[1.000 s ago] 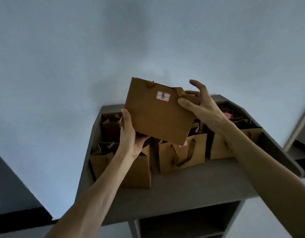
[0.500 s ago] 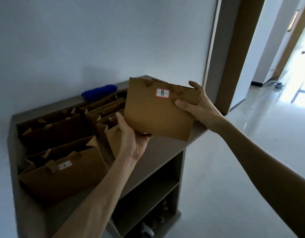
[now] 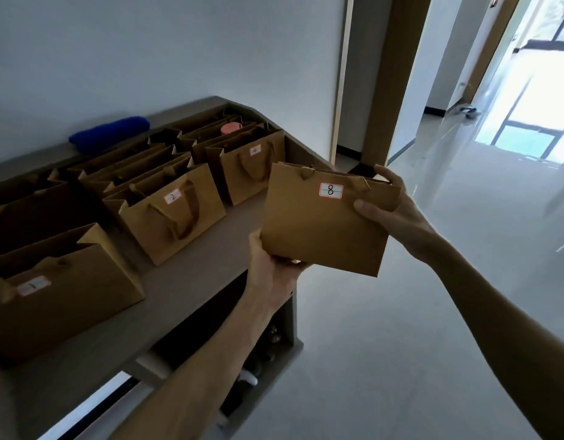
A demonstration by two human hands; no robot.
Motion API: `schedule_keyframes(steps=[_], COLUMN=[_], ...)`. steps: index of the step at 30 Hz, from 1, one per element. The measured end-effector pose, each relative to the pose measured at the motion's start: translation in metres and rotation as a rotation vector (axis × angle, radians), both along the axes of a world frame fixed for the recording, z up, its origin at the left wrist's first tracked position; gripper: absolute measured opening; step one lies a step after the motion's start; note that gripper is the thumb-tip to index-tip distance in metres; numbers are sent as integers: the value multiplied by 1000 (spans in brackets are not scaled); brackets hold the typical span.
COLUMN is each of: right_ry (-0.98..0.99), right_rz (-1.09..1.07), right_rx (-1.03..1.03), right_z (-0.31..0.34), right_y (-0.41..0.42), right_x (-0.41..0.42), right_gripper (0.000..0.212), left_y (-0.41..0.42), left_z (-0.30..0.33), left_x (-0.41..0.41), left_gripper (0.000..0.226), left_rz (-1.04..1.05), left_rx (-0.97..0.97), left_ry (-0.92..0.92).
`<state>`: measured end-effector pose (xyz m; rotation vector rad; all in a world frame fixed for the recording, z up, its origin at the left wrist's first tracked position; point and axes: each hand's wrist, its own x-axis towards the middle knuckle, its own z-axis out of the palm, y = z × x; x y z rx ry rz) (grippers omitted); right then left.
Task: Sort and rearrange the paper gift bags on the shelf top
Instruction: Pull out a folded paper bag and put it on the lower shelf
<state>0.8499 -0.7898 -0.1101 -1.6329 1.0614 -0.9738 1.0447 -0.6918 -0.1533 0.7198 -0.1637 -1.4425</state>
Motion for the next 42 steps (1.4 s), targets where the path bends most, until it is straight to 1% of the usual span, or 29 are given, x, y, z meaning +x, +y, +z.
schedule_keyframes(steps=[3, 7, 10, 18, 20, 22, 29, 35, 42], right_ry=[19, 51, 61, 76, 74, 78, 21, -7, -36], right_rz=[19, 65, 112, 141, 151, 161, 178, 173, 194], right_rx=[43, 105, 159, 229, 243, 220, 170, 213, 177], right_z=[-26, -67, -98, -167, -191, -193, -249, -314, -349], right_y=[5, 11, 12, 7, 1, -1, -11, -18, -46], right_x=[-16, -30, -36, -21, -7, 0, 47, 78, 109], right_gripper=[87, 86, 89, 90, 87, 82, 59, 49, 44], left_y=[4, 15, 20, 20, 15, 11, -4, -12, -41], left_z=[-28, -69, -97, -156, -183, -192, -263, -313, -349], left_x=[-14, -28, -33, -18, -4, 5, 57, 86, 123], left_gripper=[43, 45, 43, 43, 46, 47, 46, 43, 40], left_rz=[9, 3, 23, 32, 46, 62, 77, 76, 102], left_rx=[58, 131, 212, 334, 343, 348, 318, 390, 443], left_ry=[41, -16, -21, 60, 39, 30, 17, -31, -131])
